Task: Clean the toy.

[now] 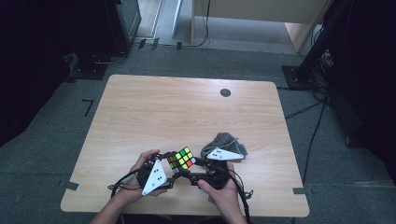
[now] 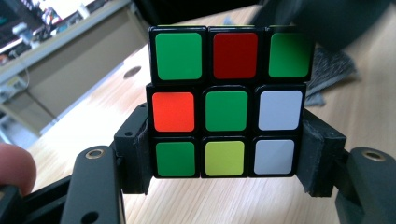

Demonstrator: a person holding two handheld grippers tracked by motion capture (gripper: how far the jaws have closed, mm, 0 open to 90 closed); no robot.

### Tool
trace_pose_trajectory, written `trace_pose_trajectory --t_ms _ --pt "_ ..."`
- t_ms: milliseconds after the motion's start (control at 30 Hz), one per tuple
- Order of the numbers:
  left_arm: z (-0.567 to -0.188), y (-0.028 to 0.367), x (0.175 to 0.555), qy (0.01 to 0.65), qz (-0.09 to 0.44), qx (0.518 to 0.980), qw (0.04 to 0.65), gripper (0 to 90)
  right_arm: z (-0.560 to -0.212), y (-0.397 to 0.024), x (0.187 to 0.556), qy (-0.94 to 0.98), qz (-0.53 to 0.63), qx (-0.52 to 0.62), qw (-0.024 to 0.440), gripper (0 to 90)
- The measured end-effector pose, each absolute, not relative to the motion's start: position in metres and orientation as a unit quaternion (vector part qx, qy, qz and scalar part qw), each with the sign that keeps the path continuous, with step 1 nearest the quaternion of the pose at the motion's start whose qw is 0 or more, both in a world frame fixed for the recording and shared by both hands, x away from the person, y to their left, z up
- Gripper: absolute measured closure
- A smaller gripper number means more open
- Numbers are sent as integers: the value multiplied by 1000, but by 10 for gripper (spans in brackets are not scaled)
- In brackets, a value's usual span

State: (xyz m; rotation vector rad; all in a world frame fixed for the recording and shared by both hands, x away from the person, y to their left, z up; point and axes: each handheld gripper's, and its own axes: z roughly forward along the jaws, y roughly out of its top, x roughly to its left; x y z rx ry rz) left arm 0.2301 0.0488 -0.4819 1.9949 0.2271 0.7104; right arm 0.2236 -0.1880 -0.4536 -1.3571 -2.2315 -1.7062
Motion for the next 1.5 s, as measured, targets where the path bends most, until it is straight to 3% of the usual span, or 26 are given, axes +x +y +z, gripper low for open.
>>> trace_pose_trajectory --t_ms 67,167,300,400,567,733,900,1000,1200,1333,1500 --pt "-482 52 234 105 280 822 484 342 -447 -202 226 -698 -572 -431 15 251" --pt "-480 58 240 132 258 821 491 342 -441 -228 230 -670 -588 -452 -28 245" --pt "-477 64 248 164 223 817 505 341 -466 -249 242 -682 -508 -504 -152 269" --pt "-475 67 252 188 212 810 513 341 -492 -257 253 -661 -491 -550 -142 269" --pt "-473 72 254 207 199 803 522 341 -514 -244 263 -697 -418 -558 -166 276" --pt "-473 75 255 216 194 801 524 340 -517 -237 259 -729 -375 -528 -224 442" --pt "-472 75 255 215 196 803 520 340 -518 -240 254 -729 -370 -532 -222 576" --pt "-472 75 255 217 198 804 518 340 -501 -243 247 -746 -363 -530 -176 491" --pt "-473 75 257 222 188 803 520 340 -484 -244 247 -724 -422 -511 -192 244" --pt "-472 73 254 216 190 805 519 340 -509 -236 258 -753 -372 -514 -173 192" --pt "-471 76 254 219 194 800 524 340 -521 -230 258 -769 -349 -495 -204 191"
